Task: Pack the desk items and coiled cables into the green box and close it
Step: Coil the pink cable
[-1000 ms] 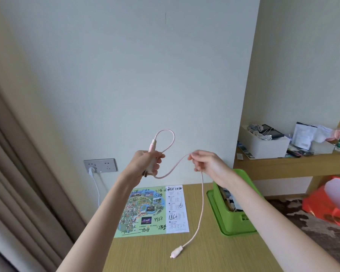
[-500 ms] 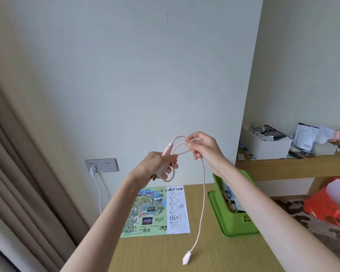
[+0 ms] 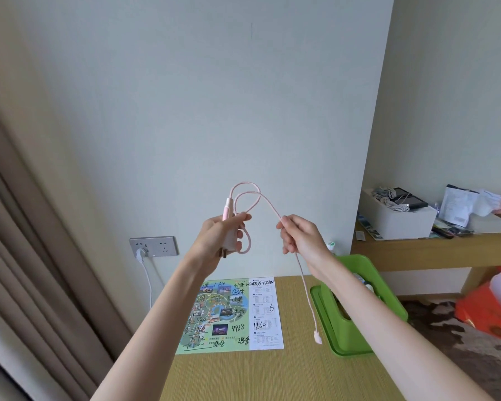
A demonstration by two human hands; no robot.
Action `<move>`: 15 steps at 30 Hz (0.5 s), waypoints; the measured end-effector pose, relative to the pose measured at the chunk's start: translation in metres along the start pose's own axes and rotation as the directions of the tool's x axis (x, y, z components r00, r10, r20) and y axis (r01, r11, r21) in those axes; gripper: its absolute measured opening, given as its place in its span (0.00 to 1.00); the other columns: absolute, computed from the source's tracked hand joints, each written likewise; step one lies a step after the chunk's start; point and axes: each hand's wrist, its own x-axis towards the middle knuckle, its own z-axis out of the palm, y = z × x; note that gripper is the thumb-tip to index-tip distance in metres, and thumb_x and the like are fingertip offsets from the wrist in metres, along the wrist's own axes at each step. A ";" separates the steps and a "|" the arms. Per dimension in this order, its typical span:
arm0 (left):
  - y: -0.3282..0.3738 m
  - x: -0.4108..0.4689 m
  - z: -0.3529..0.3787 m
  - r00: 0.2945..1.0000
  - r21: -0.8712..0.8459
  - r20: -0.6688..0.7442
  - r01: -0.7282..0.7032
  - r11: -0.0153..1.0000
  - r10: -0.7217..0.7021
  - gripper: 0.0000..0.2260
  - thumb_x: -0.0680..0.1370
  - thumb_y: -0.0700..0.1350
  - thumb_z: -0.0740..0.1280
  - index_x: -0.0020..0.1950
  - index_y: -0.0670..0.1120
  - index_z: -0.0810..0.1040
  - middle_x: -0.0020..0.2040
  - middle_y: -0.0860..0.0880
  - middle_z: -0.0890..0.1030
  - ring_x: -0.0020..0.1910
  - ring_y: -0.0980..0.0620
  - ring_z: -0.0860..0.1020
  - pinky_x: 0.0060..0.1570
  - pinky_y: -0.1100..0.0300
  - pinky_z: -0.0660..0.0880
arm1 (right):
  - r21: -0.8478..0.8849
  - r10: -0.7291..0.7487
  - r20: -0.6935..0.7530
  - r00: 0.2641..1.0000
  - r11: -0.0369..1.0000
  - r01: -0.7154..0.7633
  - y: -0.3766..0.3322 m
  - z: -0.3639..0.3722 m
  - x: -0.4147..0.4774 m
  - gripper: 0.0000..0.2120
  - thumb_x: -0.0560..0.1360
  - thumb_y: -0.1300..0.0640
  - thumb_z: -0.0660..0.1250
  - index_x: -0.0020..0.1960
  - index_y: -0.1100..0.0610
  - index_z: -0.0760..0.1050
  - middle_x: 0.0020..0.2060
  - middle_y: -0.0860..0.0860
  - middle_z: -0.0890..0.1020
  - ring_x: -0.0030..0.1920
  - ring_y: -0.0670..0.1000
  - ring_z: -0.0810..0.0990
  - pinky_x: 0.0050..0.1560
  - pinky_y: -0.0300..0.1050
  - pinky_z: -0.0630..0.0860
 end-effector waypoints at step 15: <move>-0.007 0.000 0.030 0.995 0.187 -0.012 -0.096 0.978 0.100 0.10 0.75 0.51 0.71 0.39 0.46 0.79 0.30 0.50 0.75 0.29 0.53 0.72 0.29 0.61 0.66 | 0.135 0.157 0.079 0.984 0.977 -0.167 -0.009 0.020 -0.008 0.13 0.79 0.52 0.66 0.40 0.59 0.73 0.29 0.52 0.77 0.25 0.49 0.74 0.32 0.43 0.77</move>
